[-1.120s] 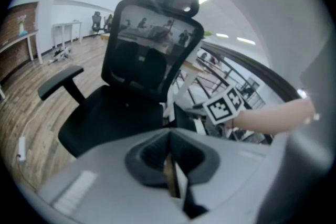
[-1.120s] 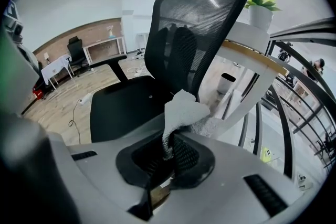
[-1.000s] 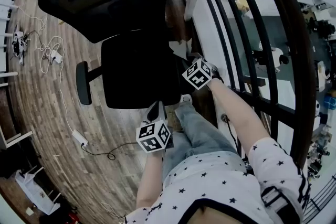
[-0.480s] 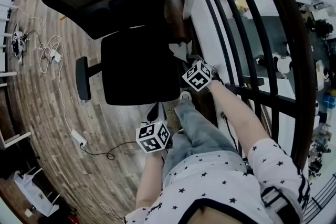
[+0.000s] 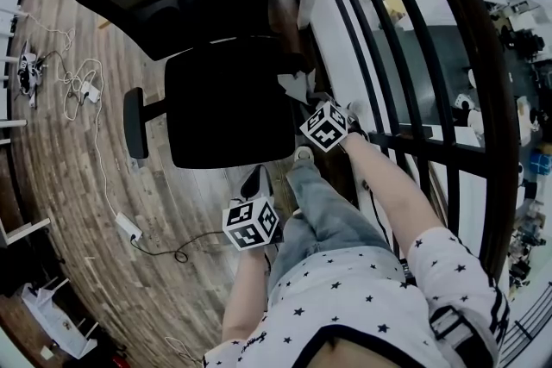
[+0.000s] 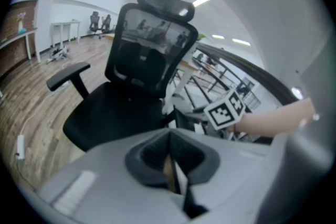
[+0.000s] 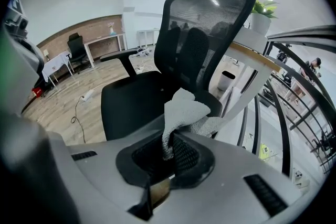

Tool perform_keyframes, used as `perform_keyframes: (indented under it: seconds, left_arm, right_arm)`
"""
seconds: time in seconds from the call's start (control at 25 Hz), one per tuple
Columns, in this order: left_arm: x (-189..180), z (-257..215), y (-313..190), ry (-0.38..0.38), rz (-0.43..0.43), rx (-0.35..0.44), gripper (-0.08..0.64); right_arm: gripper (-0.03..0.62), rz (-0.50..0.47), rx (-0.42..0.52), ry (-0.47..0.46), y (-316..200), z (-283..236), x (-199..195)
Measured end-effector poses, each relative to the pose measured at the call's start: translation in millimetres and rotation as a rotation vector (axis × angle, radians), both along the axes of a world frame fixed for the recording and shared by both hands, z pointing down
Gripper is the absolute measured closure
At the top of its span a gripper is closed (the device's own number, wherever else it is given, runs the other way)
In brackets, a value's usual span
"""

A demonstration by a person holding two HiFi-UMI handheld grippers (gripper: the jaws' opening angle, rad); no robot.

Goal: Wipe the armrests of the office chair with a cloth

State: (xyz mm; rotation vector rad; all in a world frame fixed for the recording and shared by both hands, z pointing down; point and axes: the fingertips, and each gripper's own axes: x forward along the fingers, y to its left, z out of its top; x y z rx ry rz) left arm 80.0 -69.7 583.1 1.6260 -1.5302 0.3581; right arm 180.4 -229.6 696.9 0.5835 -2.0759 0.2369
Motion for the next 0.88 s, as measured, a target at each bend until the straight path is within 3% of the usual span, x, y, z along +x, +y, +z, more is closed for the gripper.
perform_keyframes:
  seconds: [0.88]
  left_arm:
    - [-0.7,-3.8,54.1,0.003,0.007,0.024,0.554]
  right_arm:
    - [0.563,0.013,0.009,0.024,61.1,1.4,11.9]
